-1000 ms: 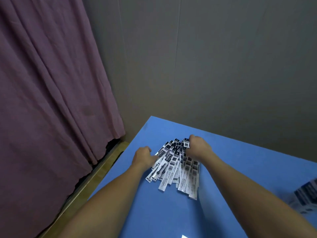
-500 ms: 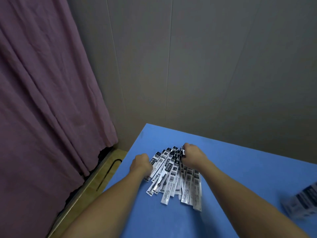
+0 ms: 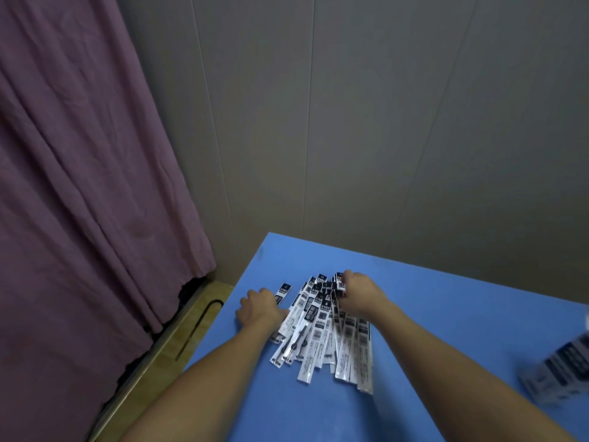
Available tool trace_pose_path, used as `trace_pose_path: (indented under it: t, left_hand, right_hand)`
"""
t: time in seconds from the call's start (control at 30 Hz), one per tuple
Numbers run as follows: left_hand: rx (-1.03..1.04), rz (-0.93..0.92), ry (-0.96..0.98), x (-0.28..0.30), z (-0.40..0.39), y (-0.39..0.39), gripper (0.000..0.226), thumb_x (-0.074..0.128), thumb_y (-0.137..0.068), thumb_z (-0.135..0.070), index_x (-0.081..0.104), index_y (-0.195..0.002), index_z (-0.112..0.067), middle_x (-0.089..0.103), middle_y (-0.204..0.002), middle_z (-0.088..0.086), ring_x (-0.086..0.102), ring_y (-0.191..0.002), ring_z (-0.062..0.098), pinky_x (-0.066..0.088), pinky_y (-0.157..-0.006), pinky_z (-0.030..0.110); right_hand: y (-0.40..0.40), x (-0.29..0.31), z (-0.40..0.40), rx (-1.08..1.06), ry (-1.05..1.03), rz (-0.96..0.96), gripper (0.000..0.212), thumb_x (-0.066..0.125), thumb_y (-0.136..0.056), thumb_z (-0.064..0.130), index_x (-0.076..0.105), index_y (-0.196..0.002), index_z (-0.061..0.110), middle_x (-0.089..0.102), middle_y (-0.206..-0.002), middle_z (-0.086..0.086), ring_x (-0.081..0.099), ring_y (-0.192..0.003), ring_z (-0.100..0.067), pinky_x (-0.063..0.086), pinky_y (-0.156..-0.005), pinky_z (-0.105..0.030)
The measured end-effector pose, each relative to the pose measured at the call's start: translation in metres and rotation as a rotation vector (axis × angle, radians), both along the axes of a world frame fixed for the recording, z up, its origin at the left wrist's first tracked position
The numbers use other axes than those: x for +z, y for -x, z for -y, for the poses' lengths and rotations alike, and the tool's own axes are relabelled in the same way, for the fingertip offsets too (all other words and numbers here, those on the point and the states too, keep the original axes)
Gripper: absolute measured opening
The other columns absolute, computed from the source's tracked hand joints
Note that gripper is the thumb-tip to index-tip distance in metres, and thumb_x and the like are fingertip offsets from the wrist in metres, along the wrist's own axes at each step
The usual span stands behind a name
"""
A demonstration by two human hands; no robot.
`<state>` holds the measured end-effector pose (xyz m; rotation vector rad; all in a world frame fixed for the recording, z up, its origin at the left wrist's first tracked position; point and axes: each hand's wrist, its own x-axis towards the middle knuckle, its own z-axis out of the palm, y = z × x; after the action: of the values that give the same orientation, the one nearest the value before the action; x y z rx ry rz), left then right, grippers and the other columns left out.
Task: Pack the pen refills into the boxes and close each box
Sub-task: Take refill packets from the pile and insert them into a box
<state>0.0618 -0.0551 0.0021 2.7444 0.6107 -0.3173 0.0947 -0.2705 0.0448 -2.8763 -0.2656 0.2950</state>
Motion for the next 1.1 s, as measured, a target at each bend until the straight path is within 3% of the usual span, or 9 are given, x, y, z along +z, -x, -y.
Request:
trace_pose_path:
  t: [0.13,0.27,0.43,0.53,0.7,1.0,1.1]
  left_hand:
    - [-0.004,-0.013,-0.007,0.002,0.004,0.001,0.068,0.065,-0.075,-0.070,0.059,-0.117,-0.018,0.051,-0.127,0.008,0.048,-0.121,0.030,0.045,-0.094,0.041]
    - [-0.003,-0.035,-0.047,0.005,0.005,0.004,0.062,0.071,-0.078,-0.061,0.057,-0.120,-0.017,0.050,-0.129,0.009,0.049,-0.121,0.029,0.046,-0.094,0.041]
    - [0.069,-0.047,-0.007,0.008,-0.002,0.004,0.044,0.068,-0.088,-0.025,0.055,-0.127,-0.010,0.055,-0.131,0.012,0.054,-0.119,0.030,0.052,-0.094,0.041]
    - [0.105,-0.069,0.016,0.011,-0.009,0.005,0.039,0.062,-0.089,-0.014,0.055,-0.127,-0.010,0.057,-0.130,0.012,0.056,-0.119,0.032,0.052,-0.096,0.041]
    - [0.110,-0.084,0.072,0.018,-0.016,0.007,0.028,0.058,-0.089,-0.014,0.059,-0.116,-0.011,0.062,-0.124,0.012,0.059,-0.112,0.032,0.055,-0.093,0.042]
    - [0.121,-0.010,0.126,0.034,-0.022,0.021,0.020,0.059,-0.091,-0.008,0.061,-0.111,-0.006,0.065,-0.117,0.012,0.064,-0.106,0.029,0.052,-0.074,0.030]
    - [0.134,0.035,0.200,0.044,-0.027,0.028,0.008,0.063,-0.084,-0.004,0.059,-0.083,-0.011,0.066,-0.091,0.006,0.063,-0.079,0.021,0.048,-0.062,0.028]
  right_hand:
    - [0.000,-0.001,-0.001,0.003,0.001,-0.001,0.032,0.054,-0.086,0.010,0.046,-0.116,0.008,0.049,-0.103,-0.007,0.046,-0.094,-0.023,0.043,-0.075,-0.033]
    - [0.000,-0.001,-0.004,0.010,-0.008,-0.008,0.033,0.053,-0.086,0.010,0.047,-0.117,0.009,0.052,-0.106,-0.008,0.047,-0.095,-0.023,0.047,-0.078,-0.035]
    - [-0.001,0.001,-0.005,0.021,0.000,-0.001,0.023,0.054,-0.085,0.009,0.042,-0.105,0.013,0.047,-0.101,-0.005,0.047,-0.093,-0.024,0.044,-0.075,-0.034]
    - [-0.001,0.002,-0.005,0.019,-0.004,0.008,0.028,0.055,-0.085,0.009,0.045,-0.112,0.011,0.045,-0.100,-0.003,0.047,-0.094,-0.023,0.044,-0.075,-0.034]
    - [-0.001,0.001,-0.006,0.021,-0.001,-0.012,0.021,0.054,-0.085,0.010,0.040,-0.100,0.014,0.046,-0.099,-0.004,0.047,-0.093,-0.024,0.045,-0.075,-0.034]
    - [0.007,0.003,-0.005,0.013,-0.014,-0.029,0.026,0.055,-0.084,0.011,0.045,-0.108,0.013,0.048,-0.102,-0.004,0.051,-0.099,-0.025,0.049,-0.079,-0.035]
    - [0.011,0.004,-0.005,0.023,-0.017,-0.021,0.024,0.053,-0.085,0.011,0.045,-0.107,0.012,0.051,-0.103,-0.006,0.053,-0.098,-0.026,0.047,-0.076,-0.034]
